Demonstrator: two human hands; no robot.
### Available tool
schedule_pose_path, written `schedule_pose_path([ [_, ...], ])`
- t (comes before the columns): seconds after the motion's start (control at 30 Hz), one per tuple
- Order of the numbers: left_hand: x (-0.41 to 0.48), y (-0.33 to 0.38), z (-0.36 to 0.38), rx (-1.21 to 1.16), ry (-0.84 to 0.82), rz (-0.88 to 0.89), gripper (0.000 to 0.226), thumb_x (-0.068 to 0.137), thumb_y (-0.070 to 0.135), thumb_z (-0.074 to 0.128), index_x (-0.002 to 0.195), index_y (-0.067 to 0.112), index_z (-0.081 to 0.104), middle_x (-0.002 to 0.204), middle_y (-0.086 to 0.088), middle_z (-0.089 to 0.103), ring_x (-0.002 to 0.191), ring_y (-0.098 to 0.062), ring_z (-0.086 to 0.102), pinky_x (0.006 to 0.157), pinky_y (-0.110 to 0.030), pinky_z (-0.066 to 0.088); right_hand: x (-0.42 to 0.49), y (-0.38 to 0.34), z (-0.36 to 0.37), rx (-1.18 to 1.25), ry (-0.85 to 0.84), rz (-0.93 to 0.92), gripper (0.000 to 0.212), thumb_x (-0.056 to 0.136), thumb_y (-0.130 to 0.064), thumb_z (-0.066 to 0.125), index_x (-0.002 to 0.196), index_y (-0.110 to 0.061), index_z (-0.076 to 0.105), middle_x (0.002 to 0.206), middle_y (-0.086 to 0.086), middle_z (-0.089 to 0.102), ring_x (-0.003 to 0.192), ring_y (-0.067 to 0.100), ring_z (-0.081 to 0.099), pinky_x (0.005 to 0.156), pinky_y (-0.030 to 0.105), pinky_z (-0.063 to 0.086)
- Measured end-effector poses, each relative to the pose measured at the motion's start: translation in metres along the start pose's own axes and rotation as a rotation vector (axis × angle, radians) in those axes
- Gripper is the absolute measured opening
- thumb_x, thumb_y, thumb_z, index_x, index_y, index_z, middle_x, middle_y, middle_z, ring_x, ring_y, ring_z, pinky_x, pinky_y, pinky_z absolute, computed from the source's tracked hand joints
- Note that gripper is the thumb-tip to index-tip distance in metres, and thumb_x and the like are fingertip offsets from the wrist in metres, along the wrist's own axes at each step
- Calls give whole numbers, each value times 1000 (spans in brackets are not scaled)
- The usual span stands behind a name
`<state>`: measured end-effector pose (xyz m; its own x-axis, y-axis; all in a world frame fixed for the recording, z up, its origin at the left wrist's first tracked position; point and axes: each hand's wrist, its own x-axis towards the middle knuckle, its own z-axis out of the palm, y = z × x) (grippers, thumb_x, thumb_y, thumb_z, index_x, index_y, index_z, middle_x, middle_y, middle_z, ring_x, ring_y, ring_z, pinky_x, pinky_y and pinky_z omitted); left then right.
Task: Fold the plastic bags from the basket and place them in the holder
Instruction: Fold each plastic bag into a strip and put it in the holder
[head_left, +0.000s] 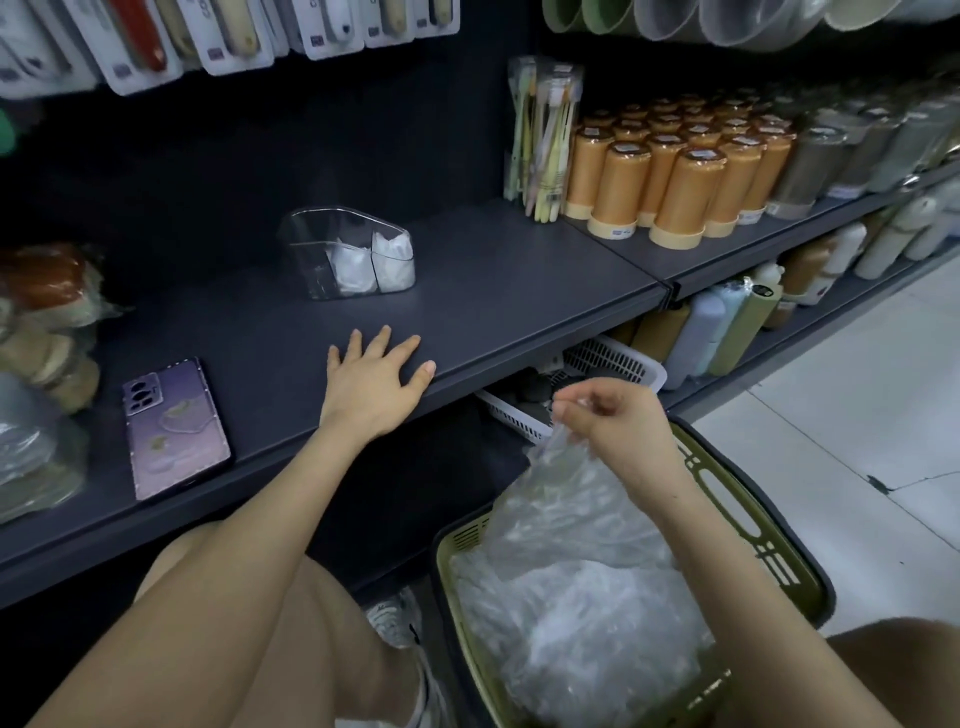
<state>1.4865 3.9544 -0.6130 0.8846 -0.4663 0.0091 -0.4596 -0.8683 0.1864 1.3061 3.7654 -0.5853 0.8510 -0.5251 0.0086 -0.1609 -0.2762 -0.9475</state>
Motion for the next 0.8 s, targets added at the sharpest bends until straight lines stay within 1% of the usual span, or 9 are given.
schedule_pose_path([
  [0.1,-5,-3,-4,-255,151,19,45,97,50,45,131,24,59,148,-3,45,140,-26,33,115,-40,21,-1,-22,7,180,29,48,9,86,-6,70,79,-12,70,62,3,59,50,8,52,49,16,43],
  [0.17,-14,1,-14,-576,239,-12,33,95,42,53,109,19,72,125,0,64,122,-21,54,102,-31,37,-1,-38,11,303,45,89,4,87,-6,68,83,-5,69,64,3,59,46,2,50,46,12,40],
  [0.27,-37,16,-44,-1165,163,-12,37,95,43,49,89,15,73,91,-2,73,92,-19,67,89,-30,49,9,-57,16,364,65,140,10,89,-12,68,87,-3,68,68,6,59,37,0,42,41,13,34],
  [0.4,-54,15,-71,-1148,19,200,54,82,73,47,108,31,67,102,14,71,98,1,64,85,-14,45,33,-85,29,445,58,175,11,86,-14,71,81,-6,67,75,14,55,62,23,49,64,32,44],
  [0.5,-47,6,-80,-1053,11,253,57,67,76,54,117,50,57,116,39,57,112,17,50,90,-7,38,53,-108,42,504,55,232,14,88,-11,68,77,-7,62,53,4,57,43,12,54,46,19,46],
  [0.57,-41,7,-85,-1069,44,243,47,76,60,67,119,43,60,111,30,63,99,15,57,81,-8,44,62,-115,50,497,36,246,16,90,-18,68,78,-10,61,60,2,60,49,8,57,47,16,47],
  [0.67,-33,7,-90,-1210,159,145,18,92,28,61,106,25,71,82,9,72,69,-2,63,59,-15,46,65,-115,56,413,-41,163,35,87,-46,65,111,-20,62,106,2,66,88,13,67,78,26,54],
  [0.73,-26,0,-91,-1301,212,66,18,95,28,57,95,29,75,82,-1,71,73,-13,62,59,-20,49,52,-109,52,314,-83,24,59,80,-60,60,132,-37,49,119,-13,60,105,7,62,89,27,51],
  [0.8,-20,-7,-93,-1379,190,19,22,96,28,56,90,31,76,95,-21,69,81,-26,62,74,-40,53,39,-102,46,210,-138,-117,66,75,-63,55,137,-43,45,119,-24,57,108,-6,56,91,20,46],
])
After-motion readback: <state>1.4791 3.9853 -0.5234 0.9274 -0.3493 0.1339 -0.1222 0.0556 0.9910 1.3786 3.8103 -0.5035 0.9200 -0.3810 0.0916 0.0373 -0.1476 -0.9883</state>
